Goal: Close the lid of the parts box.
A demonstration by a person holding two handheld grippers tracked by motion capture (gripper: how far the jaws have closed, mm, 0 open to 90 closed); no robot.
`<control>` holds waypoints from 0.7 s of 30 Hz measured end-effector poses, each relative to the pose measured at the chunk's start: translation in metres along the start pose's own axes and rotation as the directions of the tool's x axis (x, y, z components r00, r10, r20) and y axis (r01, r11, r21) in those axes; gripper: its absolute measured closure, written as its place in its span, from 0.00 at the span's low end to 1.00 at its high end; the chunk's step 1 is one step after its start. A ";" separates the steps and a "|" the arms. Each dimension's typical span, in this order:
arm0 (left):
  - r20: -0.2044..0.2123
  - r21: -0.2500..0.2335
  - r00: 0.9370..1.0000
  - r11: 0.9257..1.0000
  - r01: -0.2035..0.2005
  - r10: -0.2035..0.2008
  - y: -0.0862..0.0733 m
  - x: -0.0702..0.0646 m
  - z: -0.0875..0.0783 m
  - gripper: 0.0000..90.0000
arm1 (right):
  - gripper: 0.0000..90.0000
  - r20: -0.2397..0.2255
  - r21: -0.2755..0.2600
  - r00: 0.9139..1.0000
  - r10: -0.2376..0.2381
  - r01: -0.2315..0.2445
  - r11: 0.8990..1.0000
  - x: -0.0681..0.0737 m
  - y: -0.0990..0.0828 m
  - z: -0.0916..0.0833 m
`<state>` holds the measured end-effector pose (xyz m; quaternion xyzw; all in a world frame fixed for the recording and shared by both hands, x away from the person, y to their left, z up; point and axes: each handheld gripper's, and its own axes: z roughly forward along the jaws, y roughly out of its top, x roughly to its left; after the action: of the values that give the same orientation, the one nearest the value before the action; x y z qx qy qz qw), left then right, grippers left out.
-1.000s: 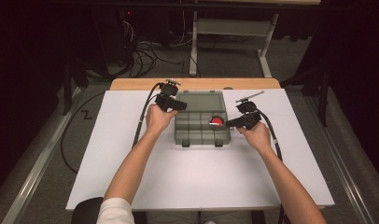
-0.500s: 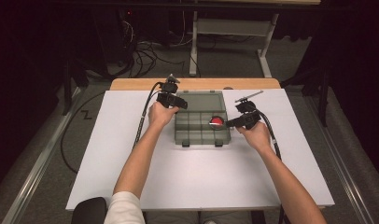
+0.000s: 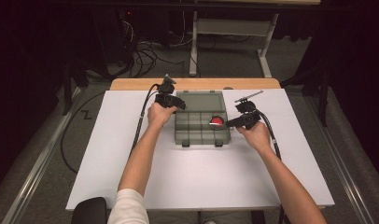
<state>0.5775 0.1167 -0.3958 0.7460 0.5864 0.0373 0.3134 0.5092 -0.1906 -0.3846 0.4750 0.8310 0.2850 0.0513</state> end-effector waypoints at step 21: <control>0.087 -0.021 0.994 0.997 0.068 -0.066 -0.001 0.011 0.012 0.43 | 0.84 -0.003 0.005 1.000 0.003 -0.003 1.000 0.000 0.001 0.000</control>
<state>0.5849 0.1220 -0.4096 0.7231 0.5964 0.0014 0.3483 0.5099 -0.1907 -0.3843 0.4758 0.8311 0.2837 0.0485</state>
